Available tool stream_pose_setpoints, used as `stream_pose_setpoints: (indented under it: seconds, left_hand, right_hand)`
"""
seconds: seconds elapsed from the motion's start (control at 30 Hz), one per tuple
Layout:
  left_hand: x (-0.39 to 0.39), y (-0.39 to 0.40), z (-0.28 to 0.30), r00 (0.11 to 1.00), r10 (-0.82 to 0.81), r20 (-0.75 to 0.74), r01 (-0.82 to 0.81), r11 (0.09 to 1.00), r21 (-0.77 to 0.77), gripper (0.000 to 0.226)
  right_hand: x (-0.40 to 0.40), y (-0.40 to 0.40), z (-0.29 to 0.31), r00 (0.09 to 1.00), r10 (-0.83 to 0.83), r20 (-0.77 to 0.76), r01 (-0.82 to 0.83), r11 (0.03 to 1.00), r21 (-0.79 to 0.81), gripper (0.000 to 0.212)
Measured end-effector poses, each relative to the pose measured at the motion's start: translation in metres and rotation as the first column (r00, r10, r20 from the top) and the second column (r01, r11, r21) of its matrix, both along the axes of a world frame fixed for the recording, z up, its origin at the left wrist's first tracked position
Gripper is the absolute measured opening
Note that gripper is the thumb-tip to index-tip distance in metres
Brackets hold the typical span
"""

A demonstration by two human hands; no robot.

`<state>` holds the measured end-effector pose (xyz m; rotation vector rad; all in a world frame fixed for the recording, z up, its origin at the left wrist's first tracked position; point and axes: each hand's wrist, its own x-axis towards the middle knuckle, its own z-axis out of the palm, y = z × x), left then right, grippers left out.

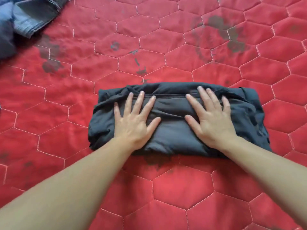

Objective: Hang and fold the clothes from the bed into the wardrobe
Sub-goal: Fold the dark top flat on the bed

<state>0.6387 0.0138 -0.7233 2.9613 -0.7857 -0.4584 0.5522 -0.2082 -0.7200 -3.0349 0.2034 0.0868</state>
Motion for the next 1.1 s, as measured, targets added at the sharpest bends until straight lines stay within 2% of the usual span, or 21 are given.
stream_pose_setpoints:
  seconds: [0.07, 0.13, 0.27, 0.37, 0.43, 0.53, 0.6, 0.63, 0.67, 0.73, 0.83, 0.9, 0.93, 0.97, 1.03, 1.1]
  left_hand:
    - [0.008, 0.007, -0.008, 1.000, 0.014, 0.013, -0.014, 1.000, -0.007, 0.077]
    - [0.011, 0.007, -0.007, 1.000, -0.001, 0.007, 0.001, 1.000, -0.025, 0.077]
    - [0.008, 0.019, 0.003, 1.000, 0.018, 0.014, -0.015, 0.986, -0.169, 0.071]
    - [0.007, 0.058, 0.003, 0.990, 0.140, 0.035, -0.134, 0.981, -0.139, 0.071]
    - [0.004, 0.083, 0.002, 0.973, 0.232, -0.013, -0.232, 0.968, -0.096, 0.071]
    - [0.001, 0.099, 0.007, 0.946, 0.314, -0.086, -0.324, 0.930, -0.171, 0.070]
    - [-0.006, 0.099, 0.014, 0.904, 0.416, -0.100, -0.426, 0.854, -0.298, 0.072]
    - [-0.009, 0.099, 0.018, 0.866, 0.480, -0.139, -0.495, 0.787, -0.369, 0.073]
    - [-0.012, 0.098, 0.024, 0.820, 0.534, -0.206, -0.566, 0.706, -0.425, 0.074]
    - [-0.013, 0.097, 0.030, 0.694, 0.604, -0.391, -0.717, 0.538, -0.442, 0.068]
    - [-0.007, 0.102, 0.033, 0.540, 0.559, -0.629, -0.841, 0.349, -0.412, 0.040]
    - [-0.004, 0.105, 0.038, 0.512, 0.465, -0.722, -0.859, 0.300, -0.415, 0.038]
    - [-0.003, 0.105, 0.043, 0.534, 0.423, -0.732, -0.844, 0.321, -0.430, 0.044]
    - [-0.002, 0.104, 0.047, 0.569, 0.370, -0.734, -0.817, 0.352, -0.457, 0.049]
    - [-0.006, 0.095, 0.064, 0.630, 0.212, -0.747, -0.757, 0.386, -0.528, 0.054]
    - [-0.010, 0.078, 0.078, 0.656, 0.095, -0.748, -0.708, 0.421, -0.567, 0.060]
  right_hand:
    - [0.002, -0.014, -0.009, 0.996, -0.065, -0.056, 0.066, 0.998, 0.001, 0.068]
    - [0.005, -0.020, -0.012, 0.996, -0.050, -0.073, 0.050, 0.999, -0.006, 0.070]
    - [0.005, -0.017, -0.011, 0.995, -0.054, -0.086, 0.052, 0.998, -0.021, 0.073]
    - [0.006, -0.017, -0.008, 0.991, -0.064, -0.121, 0.061, 0.998, -0.029, 0.076]
    - [0.006, -0.016, -0.007, 0.987, -0.068, -0.144, 0.062, 0.997, -0.043, 0.077]
    - [0.008, -0.015, -0.004, 0.980, -0.071, -0.186, 0.056, 0.995, -0.088, 0.080]
    - [0.011, -0.011, 0.001, 0.972, -0.083, -0.221, 0.058, 0.991, -0.117, 0.082]
    - [0.012, -0.006, 0.005, 0.973, -0.090, -0.211, 0.065, 0.990, -0.125, 0.081]
    - [0.012, 0.001, 0.008, 0.983, -0.087, -0.163, 0.067, 0.990, -0.122, 0.079]
    - [0.010, 0.025, 0.015, 0.999, -0.030, -0.029, 0.028, 0.997, -0.074, 0.073]
    - [0.003, 0.079, 0.020, 0.988, 0.095, 0.120, -0.103, 0.992, 0.066, 0.062]
    - [0.000, 0.119, 0.022, 0.985, 0.077, 0.152, -0.116, 0.955, 0.272, 0.053]
    - [0.001, 0.137, 0.025, 0.992, 0.017, 0.127, -0.071, 0.899, 0.432, 0.050]
    - [0.002, 0.154, 0.030, 0.995, -0.070, 0.075, 0.010, 0.796, 0.606, 0.049]
    - [0.011, 0.177, 0.040, 0.959, -0.262, -0.112, 0.228, 0.470, 0.852, 0.052]
    - [0.025, 0.182, 0.052, 0.892, -0.305, -0.333, 0.374, 0.086, 0.924, 0.052]
